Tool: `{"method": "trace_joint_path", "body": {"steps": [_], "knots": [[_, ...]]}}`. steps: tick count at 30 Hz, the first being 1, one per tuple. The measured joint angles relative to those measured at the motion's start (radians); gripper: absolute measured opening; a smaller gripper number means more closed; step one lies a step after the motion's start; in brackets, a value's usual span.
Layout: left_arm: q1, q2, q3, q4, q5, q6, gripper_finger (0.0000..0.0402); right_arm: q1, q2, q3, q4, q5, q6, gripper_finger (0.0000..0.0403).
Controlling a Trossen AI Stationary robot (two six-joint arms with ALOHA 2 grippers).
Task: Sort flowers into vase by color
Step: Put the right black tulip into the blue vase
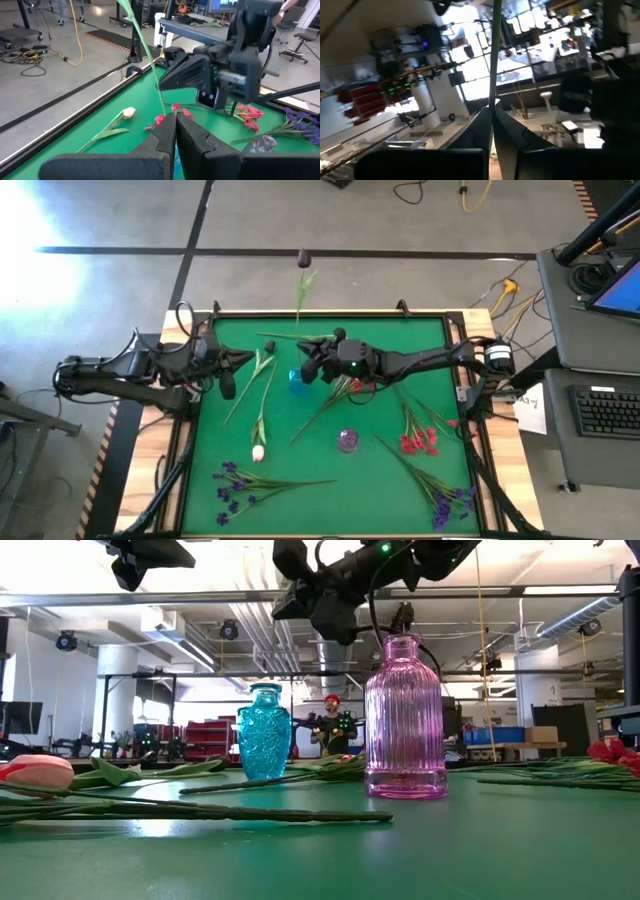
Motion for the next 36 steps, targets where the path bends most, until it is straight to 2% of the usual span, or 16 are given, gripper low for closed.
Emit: {"method": "trace_joint_path", "body": {"steps": [4, 15, 21, 26, 36], "knots": [[0.000, 0.006, 0.000, 0.000, -0.001, 0.000, 0.0000, 0.000, 0.000, 0.024, -0.003, -0.051, 0.019, 0.0009], [0.000, 0.026, 0.000, -0.001, 0.000, 0.000, 0.0000, -0.016, 0.014, 0.036, 0.011, -0.044, 0.037, 0.0009], [0.000, 0.030, 0.000, -0.004, 0.000, 0.000, 0.0000, -0.018, 0.075, 0.039, 0.033, -0.005, 0.034, 0.0009], [0.000, 0.026, 0.000, -0.006, 0.000, 0.000, 0.0000, -0.018, 0.136, 0.041, 0.114, 0.084, -0.013, 0.0009], [0.000, 0.024, 0.000, -0.024, 0.001, 0.000, 0.0000, -0.002, 0.116, 0.045, 0.153, 0.090, -0.017, 0.0009]]}}
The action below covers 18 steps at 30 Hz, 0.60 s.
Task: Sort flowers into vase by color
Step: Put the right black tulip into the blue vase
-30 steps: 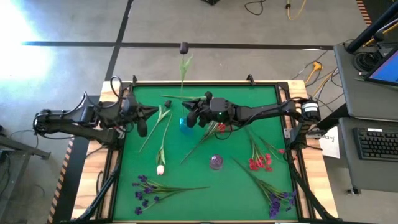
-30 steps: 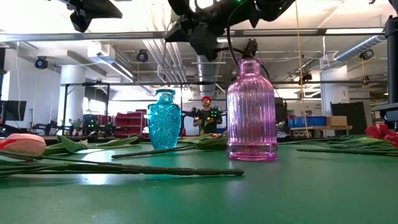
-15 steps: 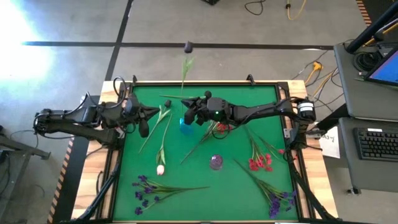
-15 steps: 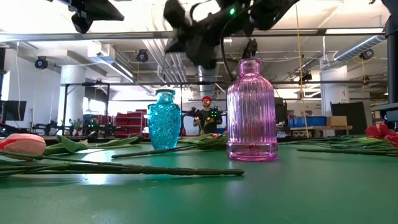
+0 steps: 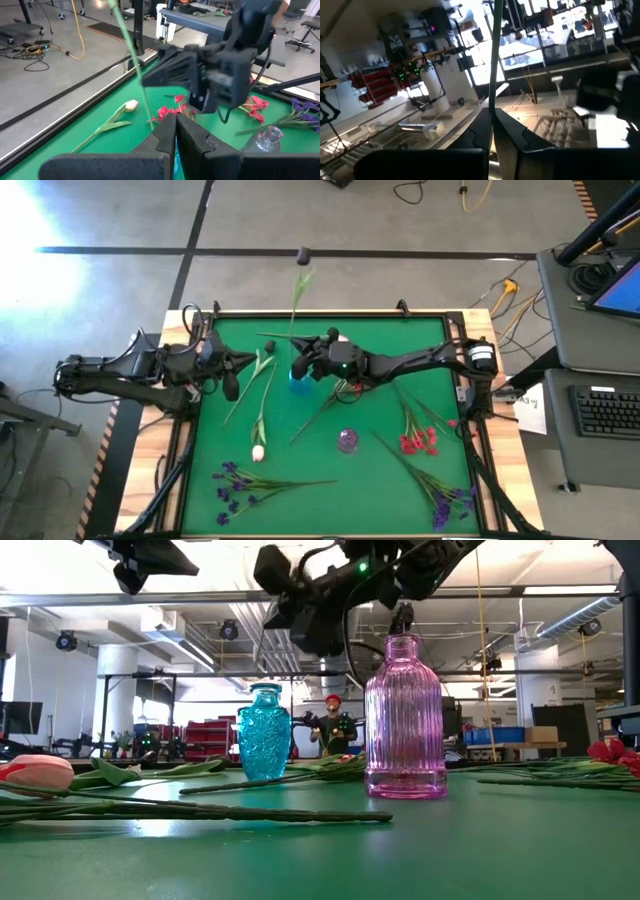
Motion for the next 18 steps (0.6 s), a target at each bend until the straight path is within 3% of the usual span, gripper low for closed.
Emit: {"method": "trace_joint_path", "body": {"steps": [10, 18], "knots": [[0.000, 0.000, 0.000, -0.002, 0.000, 0.000, 0.0000, 0.064, -0.016, -0.003, -0.055, 0.027, -0.002, 0.0009], [0.000, 0.000, 0.000, -0.002, 0.000, 0.000, 0.0000, 0.064, -0.016, -0.007, -0.095, 0.125, -0.037, 0.0009]]}}
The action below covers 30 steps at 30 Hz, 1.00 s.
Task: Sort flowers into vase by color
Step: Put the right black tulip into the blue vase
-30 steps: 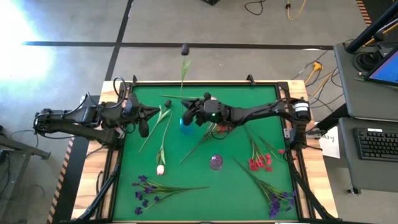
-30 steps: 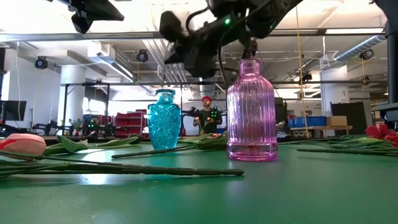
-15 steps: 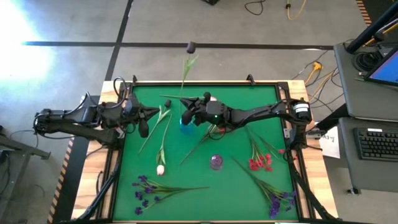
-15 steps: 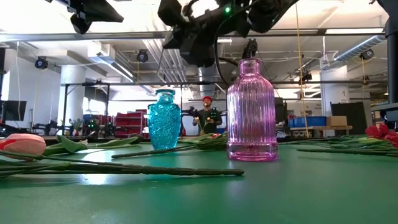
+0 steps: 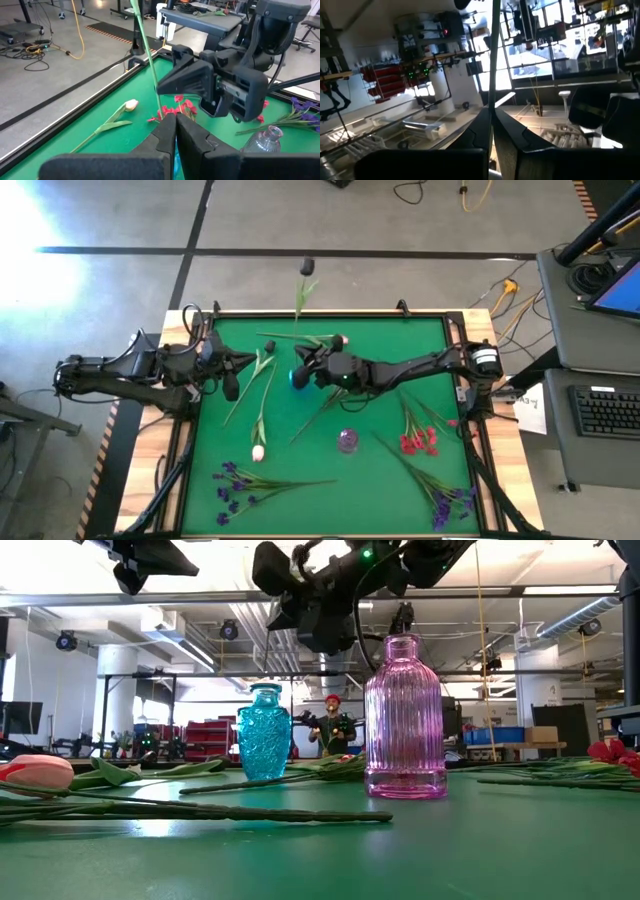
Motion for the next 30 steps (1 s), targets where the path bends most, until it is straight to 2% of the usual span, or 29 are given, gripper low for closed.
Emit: {"method": "trace_joint_path", "body": {"steps": [21, 30], "knots": [[0.000, 0.000, 0.000, 0.000, 0.000, 0.000, 0.0000, 0.002, 0.000, 0.000, -0.048, -0.003, 0.021, 0.0010], [0.000, 0.000, 0.000, 0.000, 0.000, 0.000, 0.0000, 0.002, 0.000, 0.000, -0.065, -0.056, 0.047, 0.0043]]}}
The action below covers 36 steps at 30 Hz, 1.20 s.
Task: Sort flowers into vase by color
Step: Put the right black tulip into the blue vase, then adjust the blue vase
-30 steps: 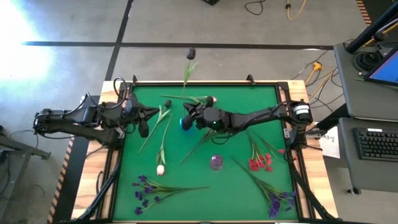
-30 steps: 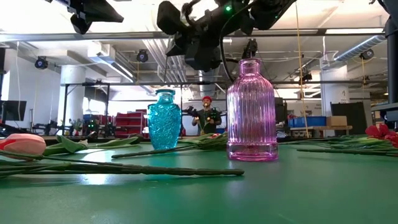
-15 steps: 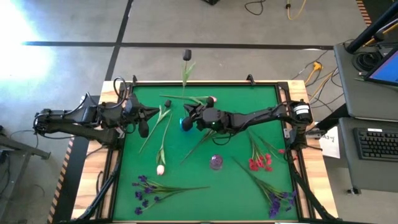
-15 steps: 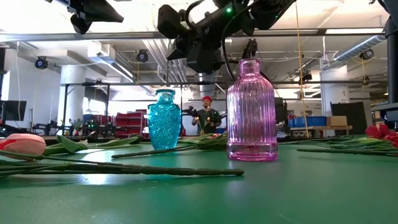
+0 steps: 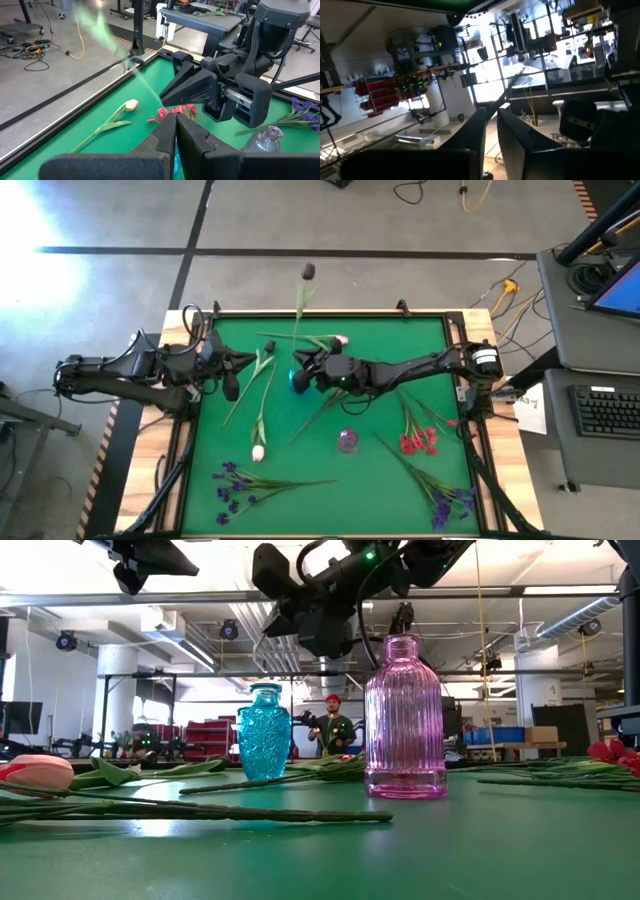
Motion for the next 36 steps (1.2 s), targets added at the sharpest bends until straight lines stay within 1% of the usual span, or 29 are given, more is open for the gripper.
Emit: {"method": "trace_joint_path", "body": {"steps": [3, 6, 10, 13, 15, 19, 24, 27, 30, 33, 34, 36], "knots": [[0.000, 0.000, 0.000, 0.000, 0.000, 0.000, 0.0000, 0.000, 0.000, 0.000, -0.013, 0.000, -0.002, 0.0059], [0.000, 0.000, 0.000, 0.000, 0.000, -0.004, 0.0000, -0.005, -0.002, 0.000, -0.013, 0.005, -0.040, 0.0071], [0.000, 0.000, 0.000, 0.000, 0.001, -0.022, 0.0000, -0.014, -0.004, 0.021, -0.060, -0.001, -0.052, 0.0076], [0.000, 0.000, 0.000, 0.000, 0.000, -0.022, 0.0000, -0.017, -0.006, 0.036, -0.059, 0.002, -0.021, 0.0071], [0.000, 0.000, 0.000, 0.000, 0.000, -0.023, 0.0000, -0.016, -0.007, 0.050, -0.047, 0.020, 0.044, 0.0065], [0.000, 0.002, 0.000, 0.001, 0.000, -0.023, 0.0000, -0.016, -0.011, 0.094, 0.051, 0.107, 0.263, 0.0054], [0.000, 0.023, 0.000, 0.027, 0.000, -0.031, 0.0000, -0.019, -0.022, 0.167, 0.195, 0.266, 0.535, 0.0046], [0.000, 0.048, 0.000, 0.066, 0.001, -0.046, 0.0000, -0.019, -0.045, 0.206, 0.278, 0.357, 0.739, 0.0043], [0.001, 0.072, 0.000, 0.133, 0.000, -0.057, 0.0000, -0.018, -0.099, 0.231, 0.281, 0.435, 0.915, 0.0044], [0.005, 0.088, 0.001, 0.182, 0.000, -0.002, 0.0000, -0.018, -0.165, 0.235, 0.254, 0.485, 1.136, 0.0044], [0.010, 0.093, 0.005, 0.186, 0.000, 0.012, 0.0000, -0.018, -0.190, 0.235, 0.222, 0.495, 1.227, 0.0044], [0.031, 0.105, 0.021, 0.185, -0.001, 0.032, 0.0000, -0.018, -0.246, 0.235, 0.092, 0.505, 1.418, 0.0044]]}}
